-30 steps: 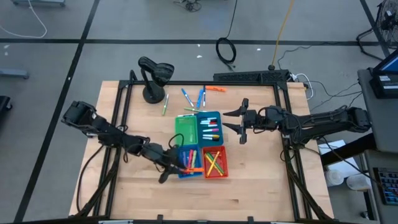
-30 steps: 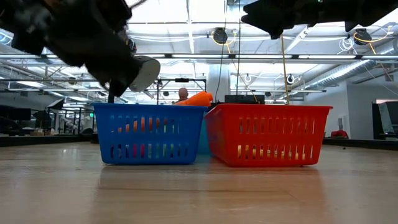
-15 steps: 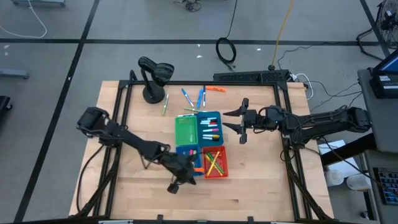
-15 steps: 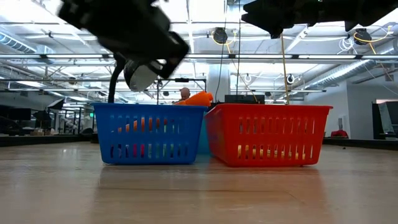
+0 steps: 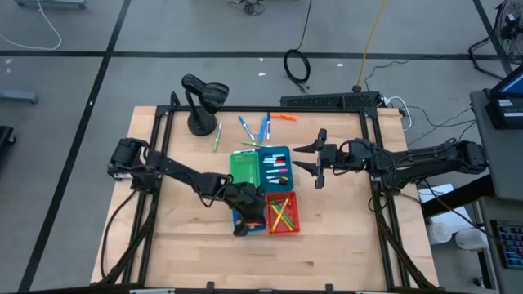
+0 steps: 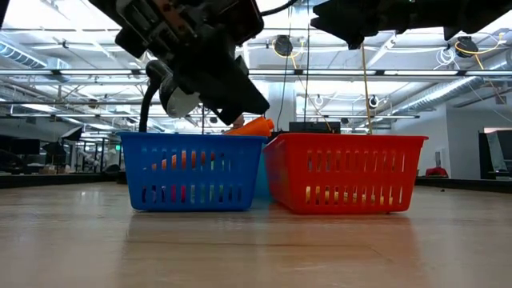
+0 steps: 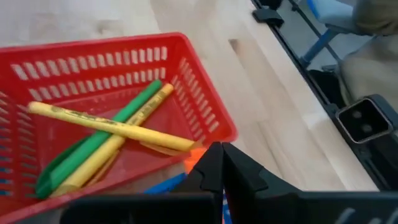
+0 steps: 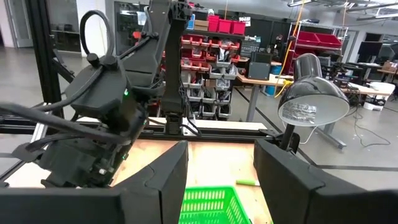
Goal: Pick & Place Markers
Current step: Put the orange highlighter pen into the blue bin
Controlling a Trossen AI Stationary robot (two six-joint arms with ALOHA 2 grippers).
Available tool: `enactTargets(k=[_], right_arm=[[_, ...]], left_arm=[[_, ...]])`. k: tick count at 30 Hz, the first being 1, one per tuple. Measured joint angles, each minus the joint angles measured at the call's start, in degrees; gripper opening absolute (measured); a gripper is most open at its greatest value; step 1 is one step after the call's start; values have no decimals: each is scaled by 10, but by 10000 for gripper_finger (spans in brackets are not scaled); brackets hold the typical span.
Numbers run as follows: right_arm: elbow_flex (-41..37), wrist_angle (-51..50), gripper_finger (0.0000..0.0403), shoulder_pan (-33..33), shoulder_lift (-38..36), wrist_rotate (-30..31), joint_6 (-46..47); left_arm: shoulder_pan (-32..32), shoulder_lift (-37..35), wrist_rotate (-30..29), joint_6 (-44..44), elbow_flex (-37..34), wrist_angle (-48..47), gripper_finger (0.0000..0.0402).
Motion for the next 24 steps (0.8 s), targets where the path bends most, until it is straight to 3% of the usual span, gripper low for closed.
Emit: enactTargets(k=[7,17,24], right_arm=[[0,1,171,0,0,0,0],[0,1,171,0,0,0,0],[0,0,171,0,0,0,0]], left_arm=[[-29,1,10,54,0,-3,3],[-6,23,-13,10,0,9,8],[10,16,-106,-28,0,-10,5]])
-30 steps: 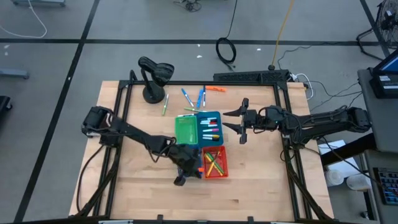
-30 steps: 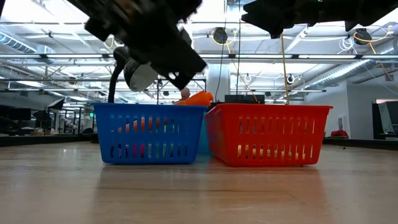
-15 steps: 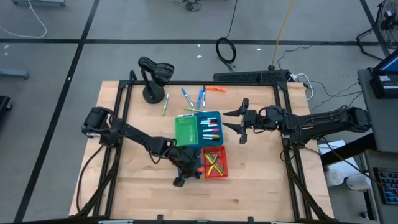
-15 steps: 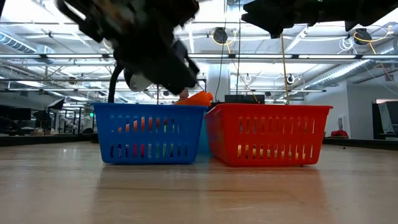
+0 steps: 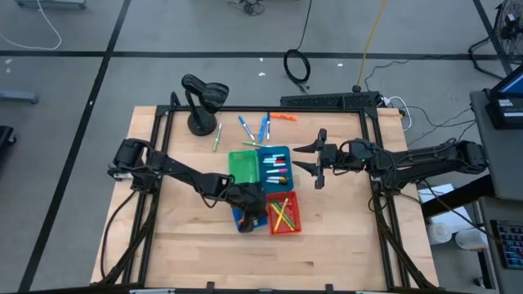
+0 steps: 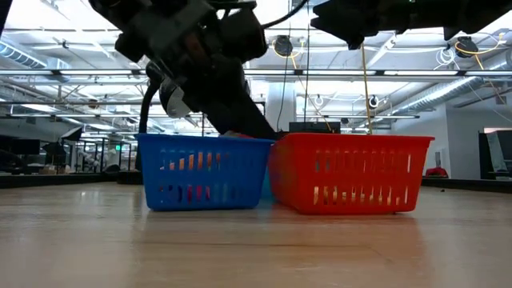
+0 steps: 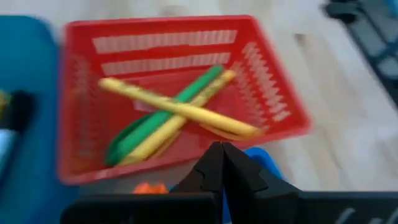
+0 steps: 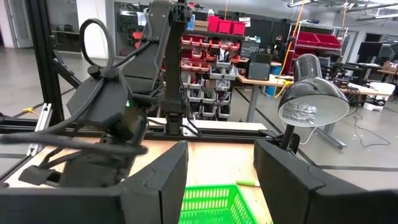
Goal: Pick & Place Markers
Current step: Put the orange highlighter pen into the blue bin, then adjust the bins
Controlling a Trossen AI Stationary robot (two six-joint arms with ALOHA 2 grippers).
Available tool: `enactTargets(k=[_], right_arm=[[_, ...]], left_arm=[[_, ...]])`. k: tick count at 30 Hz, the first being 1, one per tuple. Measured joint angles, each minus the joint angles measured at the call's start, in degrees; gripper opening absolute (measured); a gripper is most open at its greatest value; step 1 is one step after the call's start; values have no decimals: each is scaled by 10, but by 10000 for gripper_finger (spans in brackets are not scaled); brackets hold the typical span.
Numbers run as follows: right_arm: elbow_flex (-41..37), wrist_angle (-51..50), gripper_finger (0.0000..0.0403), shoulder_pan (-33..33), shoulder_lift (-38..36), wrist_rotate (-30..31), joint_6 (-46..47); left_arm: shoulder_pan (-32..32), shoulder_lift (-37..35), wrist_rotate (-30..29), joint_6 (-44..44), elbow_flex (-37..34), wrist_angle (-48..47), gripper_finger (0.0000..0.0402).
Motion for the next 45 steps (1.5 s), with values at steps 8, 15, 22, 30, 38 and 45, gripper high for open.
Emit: enactTargets(k=[8,15,22,30,38,45], right_arm=[[0,-1,171,0,0,0,0],[0,-1,171,0,0,0,0],[0,-6,171,0,0,0,0],[0,-7,171,0,0,-2,2],[0,2,171,0,0,-2,1],[0,1,171,0,0,0,0]], left_arm=[[4,-16,-47,-14,0,-34,4],[-19,-73,-179,-18,0,-121,4],[-47,-143,-390,-60,-1,-306,3],[6,-225,-538,-269,-91,-496,3],[169,-278,-318,-104,-272,-145,3],[236,-255,-262,-38,-302,6,3]])
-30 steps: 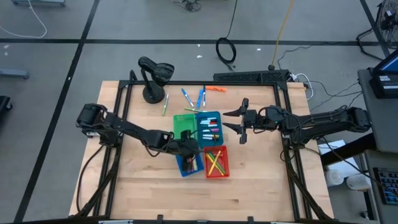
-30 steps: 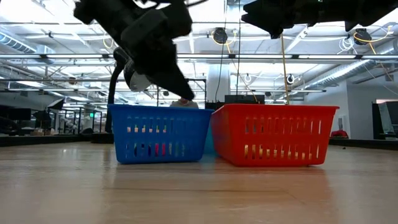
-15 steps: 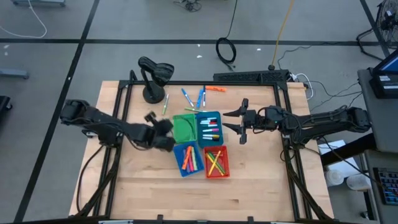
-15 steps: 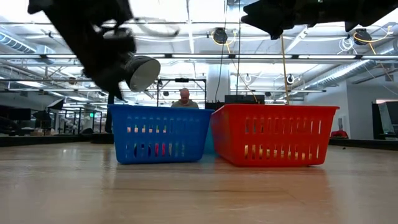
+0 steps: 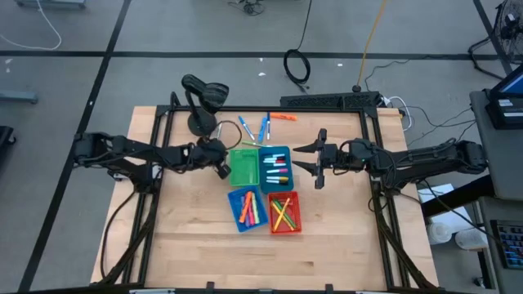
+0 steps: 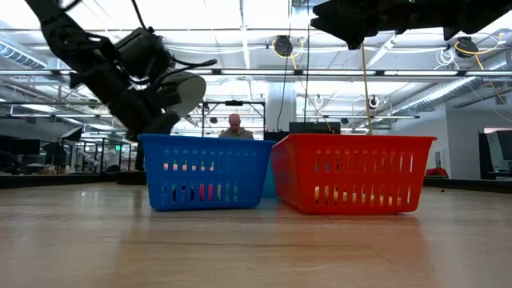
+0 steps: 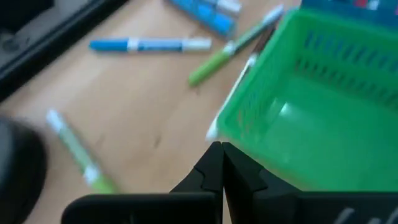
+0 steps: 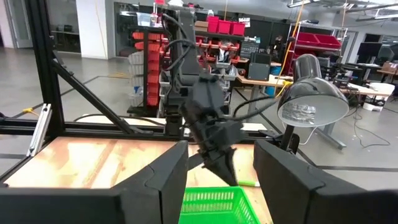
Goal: Pick & Place Markers
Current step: Adjust the bins
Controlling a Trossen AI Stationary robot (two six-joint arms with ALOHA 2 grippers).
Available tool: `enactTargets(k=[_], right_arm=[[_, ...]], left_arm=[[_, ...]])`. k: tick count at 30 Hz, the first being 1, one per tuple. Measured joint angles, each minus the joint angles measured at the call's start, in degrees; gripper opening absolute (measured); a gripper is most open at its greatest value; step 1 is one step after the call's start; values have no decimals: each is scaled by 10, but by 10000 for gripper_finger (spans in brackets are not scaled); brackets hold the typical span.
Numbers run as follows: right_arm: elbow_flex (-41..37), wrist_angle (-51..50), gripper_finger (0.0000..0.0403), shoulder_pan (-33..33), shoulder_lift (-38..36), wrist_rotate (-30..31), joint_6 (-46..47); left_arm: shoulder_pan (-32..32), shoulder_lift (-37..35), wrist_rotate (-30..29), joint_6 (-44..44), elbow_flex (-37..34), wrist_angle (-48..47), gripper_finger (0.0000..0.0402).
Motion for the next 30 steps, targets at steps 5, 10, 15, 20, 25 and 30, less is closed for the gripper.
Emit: enactTargets(k=[5,10,15,20,25,30], right_arm=[[0,-1,171,0,0,0,0],[0,-1,171,0,0,0,0],[0,-2,171,0,0,0,0],[0,-2,171,0,0,0,0],[0,-2,171,0,1,0,0],[0,-3,171,0,6,0,0]], left_arm=[[22,20,74,18,0,47,5],[10,46,127,19,-1,70,2],[-19,69,138,18,0,72,6],[-50,73,170,18,0,82,6],[-79,69,184,34,0,95,3],[-84,68,178,35,0,79,5]])
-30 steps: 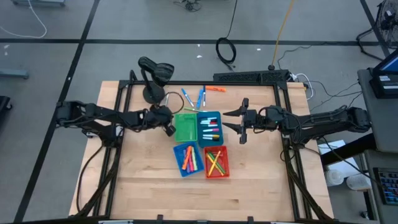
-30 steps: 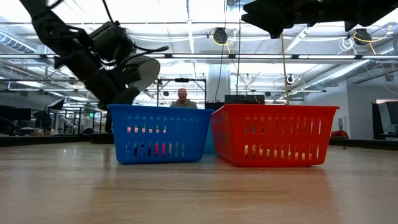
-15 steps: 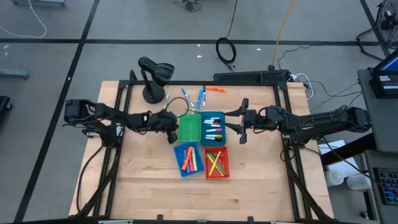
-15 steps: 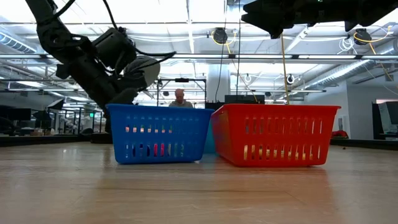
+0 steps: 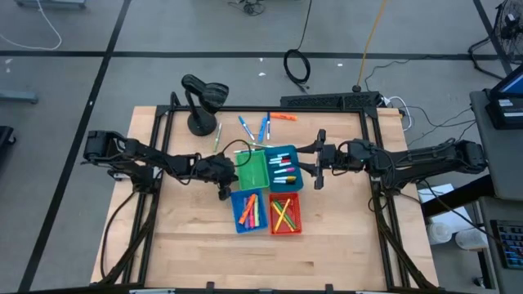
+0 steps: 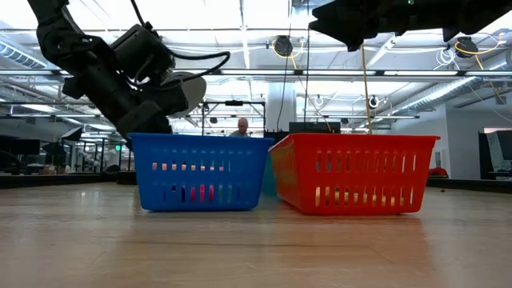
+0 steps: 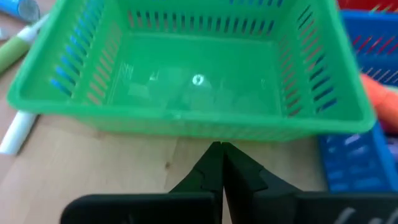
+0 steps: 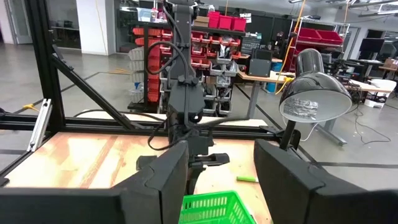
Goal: Pick & Place Markers
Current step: Adjust the bins
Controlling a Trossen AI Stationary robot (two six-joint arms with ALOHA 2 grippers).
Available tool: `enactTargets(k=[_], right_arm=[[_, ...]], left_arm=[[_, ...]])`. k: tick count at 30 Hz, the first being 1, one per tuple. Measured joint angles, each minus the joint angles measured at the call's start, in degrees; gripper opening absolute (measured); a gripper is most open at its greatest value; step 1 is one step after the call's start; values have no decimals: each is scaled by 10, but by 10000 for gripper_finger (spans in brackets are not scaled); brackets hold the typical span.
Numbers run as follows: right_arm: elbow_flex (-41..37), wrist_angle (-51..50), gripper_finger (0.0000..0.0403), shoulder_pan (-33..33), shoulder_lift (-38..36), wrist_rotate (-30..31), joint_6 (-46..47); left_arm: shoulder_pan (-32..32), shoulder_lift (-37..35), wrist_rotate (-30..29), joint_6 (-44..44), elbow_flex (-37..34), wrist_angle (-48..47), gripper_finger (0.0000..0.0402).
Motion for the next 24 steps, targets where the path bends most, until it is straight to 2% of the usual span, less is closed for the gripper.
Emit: enactTargets(k=[8,13,18,20,24], right_arm=[[0,3,171,0,10,0,2],[0,4,171,0,17,3,15],[0,10,171,-5,27,3,15],[0,6,171,-9,28,3,15],[0,17,171,-19,36,2,22]], left_arm=[[24,0,-56,1,0,-51,6],[51,-21,-62,27,0,-57,7],[88,-74,-66,70,0,-53,4],[107,-88,-67,84,1,-26,6],[150,-93,-53,129,42,-44,3]])
